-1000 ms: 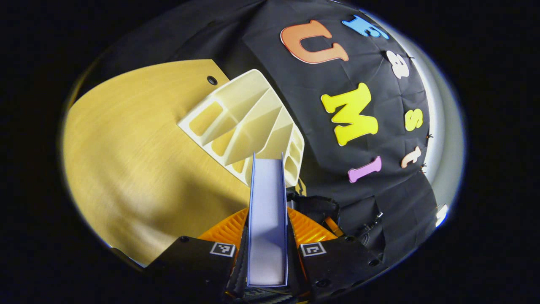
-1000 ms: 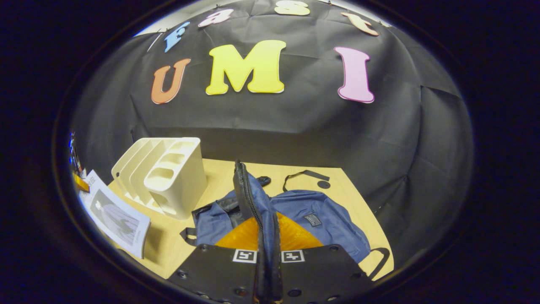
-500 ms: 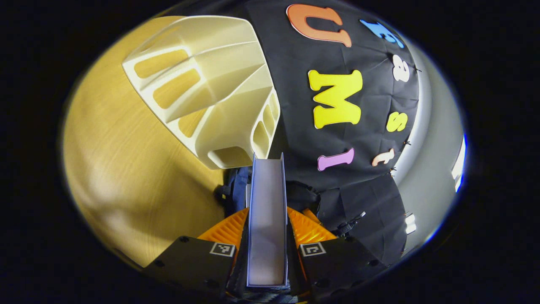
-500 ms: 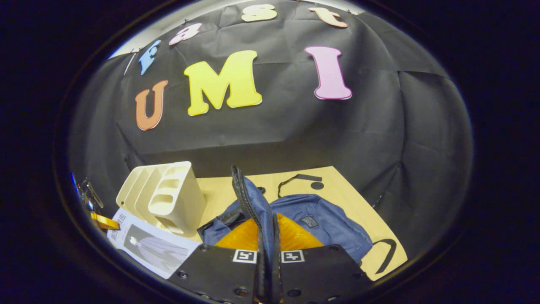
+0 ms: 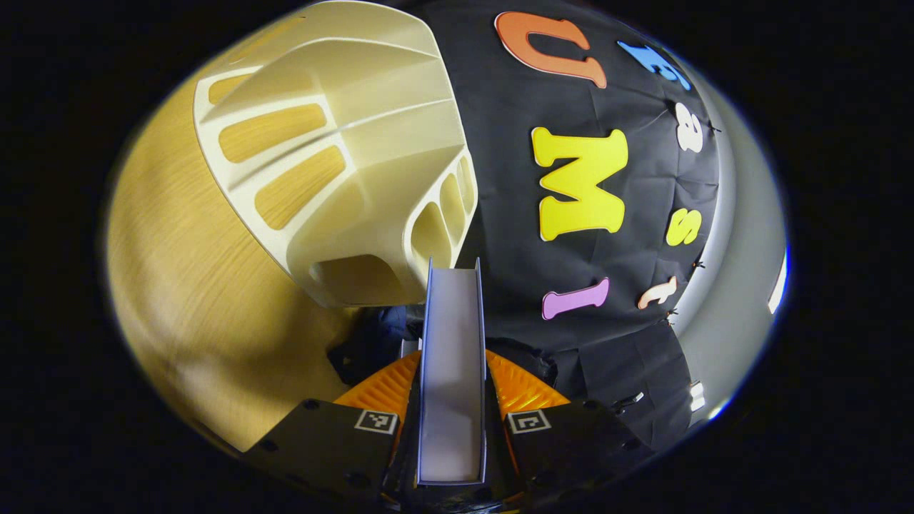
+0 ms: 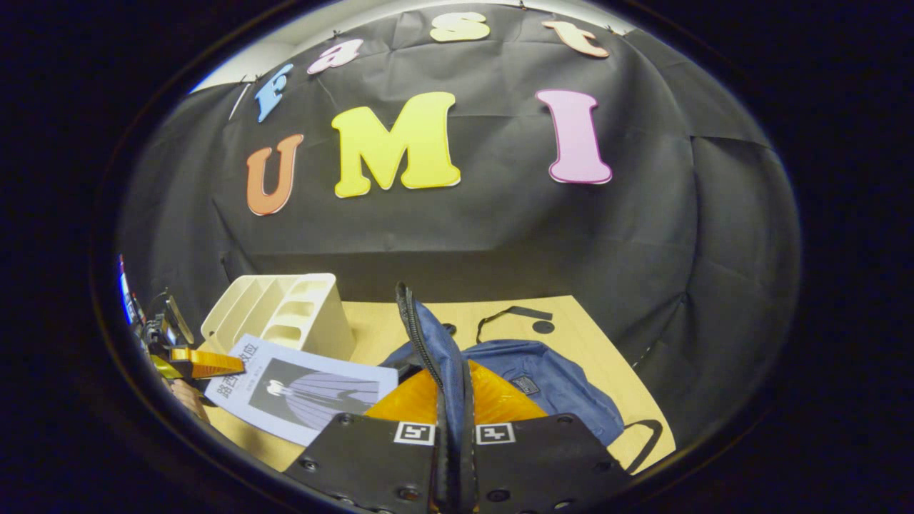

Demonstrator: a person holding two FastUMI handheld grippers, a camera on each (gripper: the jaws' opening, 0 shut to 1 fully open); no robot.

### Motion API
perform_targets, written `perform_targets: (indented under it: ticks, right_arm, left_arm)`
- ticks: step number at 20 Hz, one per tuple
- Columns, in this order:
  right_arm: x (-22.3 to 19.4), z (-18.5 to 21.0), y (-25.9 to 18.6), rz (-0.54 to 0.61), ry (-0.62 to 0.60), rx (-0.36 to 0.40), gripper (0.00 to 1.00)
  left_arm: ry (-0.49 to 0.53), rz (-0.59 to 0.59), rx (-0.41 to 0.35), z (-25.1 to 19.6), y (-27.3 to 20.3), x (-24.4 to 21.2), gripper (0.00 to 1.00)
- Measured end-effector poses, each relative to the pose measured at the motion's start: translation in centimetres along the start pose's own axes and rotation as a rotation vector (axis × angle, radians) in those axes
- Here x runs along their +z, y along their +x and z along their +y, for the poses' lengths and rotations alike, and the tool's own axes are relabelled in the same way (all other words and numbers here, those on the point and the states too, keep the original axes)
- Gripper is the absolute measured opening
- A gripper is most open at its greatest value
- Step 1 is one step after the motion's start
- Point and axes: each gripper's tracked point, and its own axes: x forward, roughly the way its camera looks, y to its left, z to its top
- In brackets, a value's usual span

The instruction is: Open the schoolbag, grab two books from the bookshelf and put them into the schoolbag.

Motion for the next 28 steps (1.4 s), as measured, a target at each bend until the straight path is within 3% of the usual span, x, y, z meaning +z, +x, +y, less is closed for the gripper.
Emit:
perform_targets:
  ticks: [4,12,18,26,27,28]
  right_arm:
    - [0.2,-0.9,-0.4,-0.020,-0.001,0.010,0.09]
    - [0.7,-0.7,-1.0,-0.063,0.002,0.063,0.09]
    - [0.8,1.1,-1.5,-0.096,-0.034,0.128,0.06]
    - [0.8,-0.4,-1.7,-0.145,-0.058,0.126,0.06]
    - [0.5,-0.8,-1.7,-0.146,-0.055,0.126,0.06]
    - [0.3,-1.2,-1.6,-0.146,-0.048,0.128,0.06]
  left_arm:
    - [0.002,-0.012,0.020,0.0,4.0,-1.8,0.42]
    - [0.137,-0.053,0.128,2.1,8.5,-4.3,0.42]
    - [0.250,-0.094,0.167,2.0,10.8,-6.3,0.42]
    - [0.320,-0.069,0.177,3.3,16.5,-10.6,0.43]
    - [0.328,-0.075,0.175,3.5,16.9,-10.9,0.48]
    - [0.344,-0.081,0.178,3.4,17.1,-11.1,0.43]
